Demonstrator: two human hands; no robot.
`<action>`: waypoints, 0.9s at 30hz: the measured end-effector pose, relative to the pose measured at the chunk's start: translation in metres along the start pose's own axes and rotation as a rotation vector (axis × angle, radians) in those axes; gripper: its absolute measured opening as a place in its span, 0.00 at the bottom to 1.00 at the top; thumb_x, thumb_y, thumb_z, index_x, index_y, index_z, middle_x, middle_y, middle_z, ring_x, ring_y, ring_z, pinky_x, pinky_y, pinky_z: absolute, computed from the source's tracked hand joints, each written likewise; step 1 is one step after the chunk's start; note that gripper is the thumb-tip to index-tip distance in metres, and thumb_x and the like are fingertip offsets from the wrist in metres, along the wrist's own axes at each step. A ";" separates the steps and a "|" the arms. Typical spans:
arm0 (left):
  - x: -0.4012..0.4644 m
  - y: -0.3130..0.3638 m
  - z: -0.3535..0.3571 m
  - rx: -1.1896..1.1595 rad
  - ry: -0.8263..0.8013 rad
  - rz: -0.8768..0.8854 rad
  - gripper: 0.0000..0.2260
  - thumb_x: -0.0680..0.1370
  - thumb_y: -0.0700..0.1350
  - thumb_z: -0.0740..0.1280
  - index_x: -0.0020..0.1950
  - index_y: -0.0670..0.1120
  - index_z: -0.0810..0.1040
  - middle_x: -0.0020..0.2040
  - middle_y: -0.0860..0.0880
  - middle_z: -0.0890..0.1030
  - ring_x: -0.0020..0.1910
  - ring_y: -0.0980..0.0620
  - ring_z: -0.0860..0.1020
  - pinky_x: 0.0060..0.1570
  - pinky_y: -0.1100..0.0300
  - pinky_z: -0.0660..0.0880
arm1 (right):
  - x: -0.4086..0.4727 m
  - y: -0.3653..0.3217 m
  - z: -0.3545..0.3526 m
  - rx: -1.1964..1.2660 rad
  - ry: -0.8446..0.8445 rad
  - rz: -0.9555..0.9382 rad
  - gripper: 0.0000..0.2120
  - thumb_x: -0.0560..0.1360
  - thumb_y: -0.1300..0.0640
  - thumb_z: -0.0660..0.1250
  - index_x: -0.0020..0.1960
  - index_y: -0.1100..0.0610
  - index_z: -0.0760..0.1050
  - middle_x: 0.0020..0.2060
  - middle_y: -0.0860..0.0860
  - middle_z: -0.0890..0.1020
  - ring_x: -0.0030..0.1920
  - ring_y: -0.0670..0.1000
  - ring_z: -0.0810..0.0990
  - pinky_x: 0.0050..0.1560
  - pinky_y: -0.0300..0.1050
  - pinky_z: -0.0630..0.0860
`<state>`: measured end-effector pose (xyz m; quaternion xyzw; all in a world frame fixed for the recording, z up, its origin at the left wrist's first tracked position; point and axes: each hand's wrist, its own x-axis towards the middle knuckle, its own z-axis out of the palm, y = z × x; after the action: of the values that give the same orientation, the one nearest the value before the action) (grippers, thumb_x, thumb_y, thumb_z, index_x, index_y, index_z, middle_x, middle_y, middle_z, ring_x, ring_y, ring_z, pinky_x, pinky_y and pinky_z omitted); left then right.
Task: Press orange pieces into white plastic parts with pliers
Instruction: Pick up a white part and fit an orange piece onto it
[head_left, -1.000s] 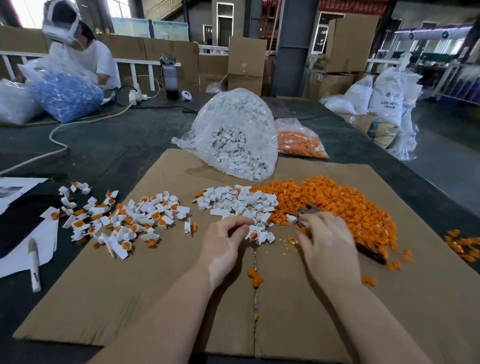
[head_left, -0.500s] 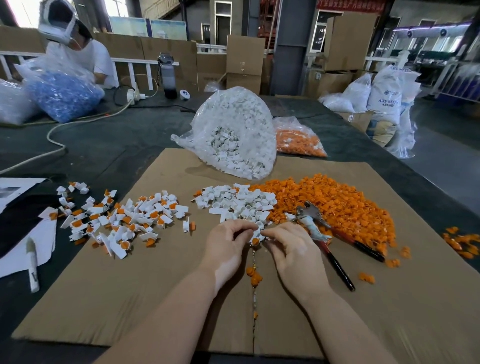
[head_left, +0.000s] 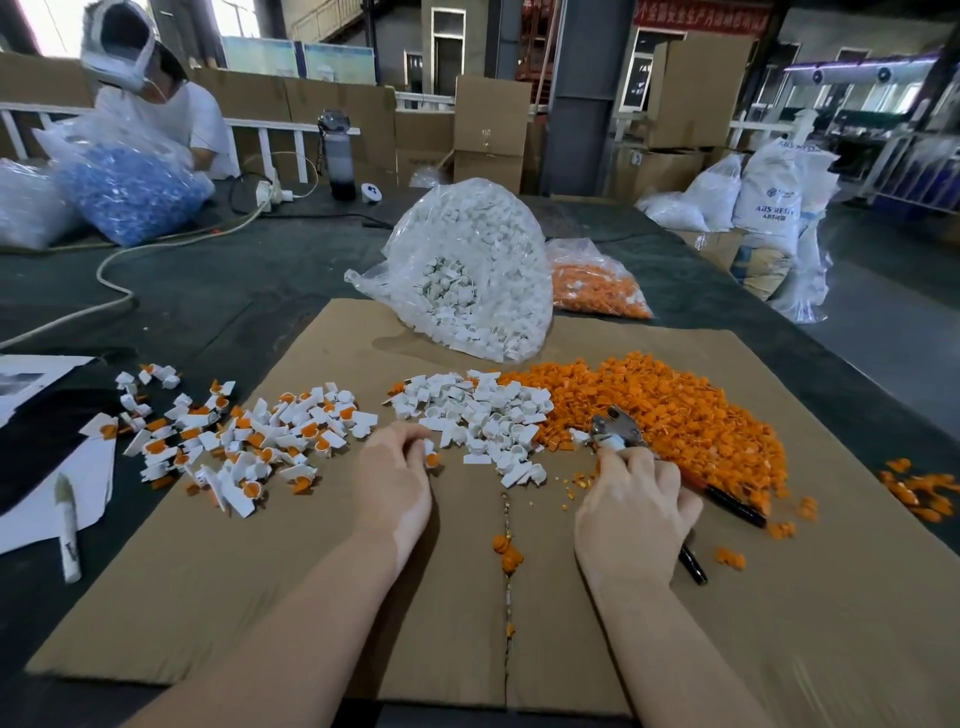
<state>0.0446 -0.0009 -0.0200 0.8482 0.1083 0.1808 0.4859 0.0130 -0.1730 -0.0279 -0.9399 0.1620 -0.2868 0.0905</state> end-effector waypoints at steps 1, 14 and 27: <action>0.004 -0.004 -0.005 0.036 0.023 -0.008 0.10 0.80 0.38 0.59 0.56 0.45 0.79 0.54 0.49 0.77 0.48 0.56 0.71 0.49 0.68 0.64 | 0.001 0.000 0.000 -0.040 -0.046 0.000 0.11 0.68 0.70 0.65 0.48 0.61 0.80 0.47 0.58 0.79 0.49 0.60 0.72 0.47 0.53 0.60; 0.007 -0.007 -0.018 0.247 0.211 0.149 0.10 0.77 0.38 0.65 0.55 0.48 0.80 0.53 0.49 0.71 0.59 0.47 0.66 0.60 0.52 0.65 | 0.008 0.001 0.002 -0.036 -0.218 -0.169 0.12 0.78 0.62 0.60 0.58 0.51 0.75 0.54 0.49 0.75 0.57 0.51 0.71 0.56 0.47 0.60; -0.018 0.017 0.028 0.288 -0.292 0.426 0.08 0.77 0.47 0.67 0.54 0.48 0.81 0.50 0.51 0.77 0.51 0.54 0.74 0.44 0.71 0.62 | 0.007 0.004 -0.002 0.562 -0.141 -0.186 0.05 0.76 0.63 0.65 0.47 0.59 0.80 0.40 0.47 0.80 0.40 0.44 0.75 0.40 0.32 0.66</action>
<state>0.0398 -0.0382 -0.0215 0.9292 -0.1187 0.1376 0.3218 0.0162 -0.1799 -0.0235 -0.9064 -0.0170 -0.2615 0.3313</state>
